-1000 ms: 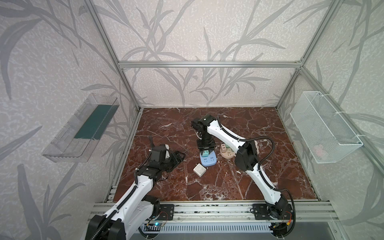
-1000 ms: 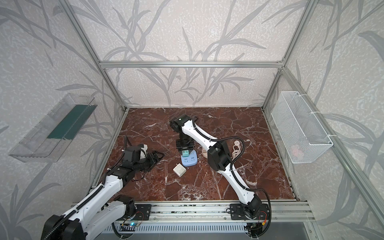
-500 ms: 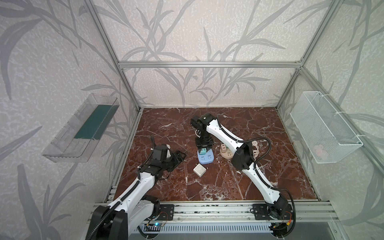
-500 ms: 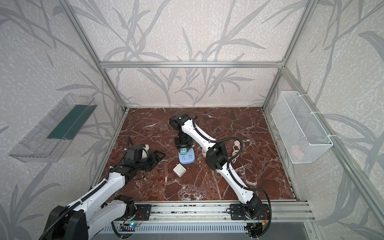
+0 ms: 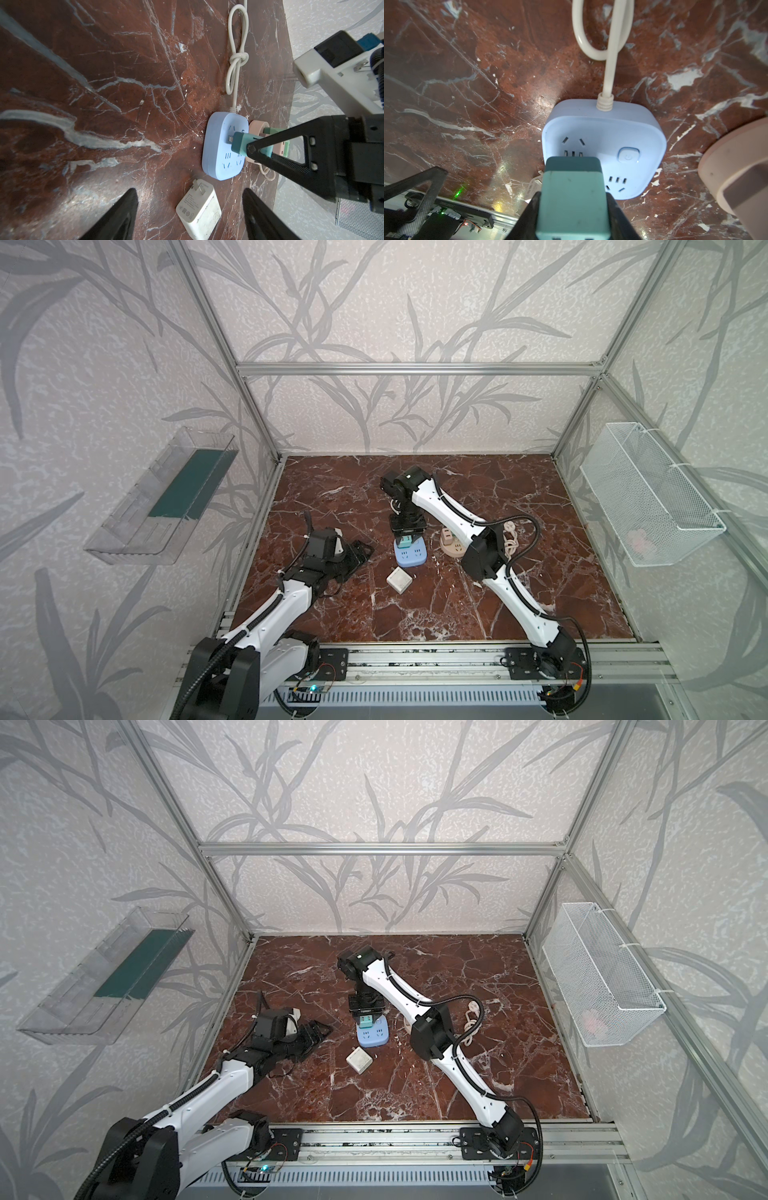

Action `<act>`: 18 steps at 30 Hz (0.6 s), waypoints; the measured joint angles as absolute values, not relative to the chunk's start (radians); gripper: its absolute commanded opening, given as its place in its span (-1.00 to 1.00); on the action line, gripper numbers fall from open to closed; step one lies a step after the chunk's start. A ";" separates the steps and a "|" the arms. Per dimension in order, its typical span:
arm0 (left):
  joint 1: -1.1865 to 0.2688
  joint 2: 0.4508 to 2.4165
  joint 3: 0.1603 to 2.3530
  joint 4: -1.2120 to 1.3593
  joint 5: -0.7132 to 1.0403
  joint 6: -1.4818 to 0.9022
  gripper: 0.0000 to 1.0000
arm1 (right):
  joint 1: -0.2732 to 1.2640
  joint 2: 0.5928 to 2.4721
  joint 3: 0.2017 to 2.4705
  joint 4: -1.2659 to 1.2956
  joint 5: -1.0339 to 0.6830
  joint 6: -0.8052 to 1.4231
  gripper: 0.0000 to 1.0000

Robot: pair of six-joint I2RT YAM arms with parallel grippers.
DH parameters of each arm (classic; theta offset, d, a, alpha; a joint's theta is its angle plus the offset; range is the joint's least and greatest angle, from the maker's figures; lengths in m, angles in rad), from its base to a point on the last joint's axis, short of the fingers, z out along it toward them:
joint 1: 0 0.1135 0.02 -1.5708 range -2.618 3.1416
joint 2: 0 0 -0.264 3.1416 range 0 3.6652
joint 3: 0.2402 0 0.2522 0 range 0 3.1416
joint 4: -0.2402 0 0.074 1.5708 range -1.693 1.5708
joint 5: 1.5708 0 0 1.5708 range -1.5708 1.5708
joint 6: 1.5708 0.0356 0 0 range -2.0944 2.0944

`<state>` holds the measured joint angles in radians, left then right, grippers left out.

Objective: Insert the plug
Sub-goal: 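Press the teal charger down into the blue strip socket with the right gripper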

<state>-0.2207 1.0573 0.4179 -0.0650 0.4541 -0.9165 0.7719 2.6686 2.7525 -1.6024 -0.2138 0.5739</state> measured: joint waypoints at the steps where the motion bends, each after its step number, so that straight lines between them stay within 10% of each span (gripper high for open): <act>1: -0.221 1.061 0.418 -0.065 0.456 -0.916 0.56 | 0.772 2.675 2.764 -1.602 -0.213 0.575 -1.00; 18: -0.226 1.095 0.418 -0.035 0.482 -0.915 0.56 | 0.800 2.746 2.868 -1.602 -0.137 0.596 -1.00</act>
